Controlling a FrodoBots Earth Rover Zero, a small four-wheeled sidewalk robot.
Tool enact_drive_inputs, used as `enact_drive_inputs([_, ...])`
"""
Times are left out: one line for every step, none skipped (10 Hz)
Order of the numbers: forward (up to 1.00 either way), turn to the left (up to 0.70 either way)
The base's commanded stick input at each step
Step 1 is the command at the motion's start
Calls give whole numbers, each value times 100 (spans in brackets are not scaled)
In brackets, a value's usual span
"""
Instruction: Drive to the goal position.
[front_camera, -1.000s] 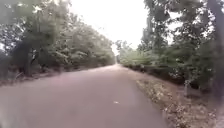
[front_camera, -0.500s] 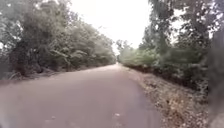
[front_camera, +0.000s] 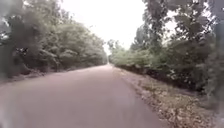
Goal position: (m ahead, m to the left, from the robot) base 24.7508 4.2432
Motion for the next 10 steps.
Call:
enact_drive_inputs([70,0])
enact_drive_inputs([70,0])
enact_drive_inputs([70,0])
enact_drive_inputs([70,0])
enact_drive_inputs([70,0])
enact_drive_inputs([70,0])
enact_drive_inputs([70,0])
enact_drive_inputs([70,0])
enact_drive_inputs([70,0])
enact_drive_inputs([70,0])
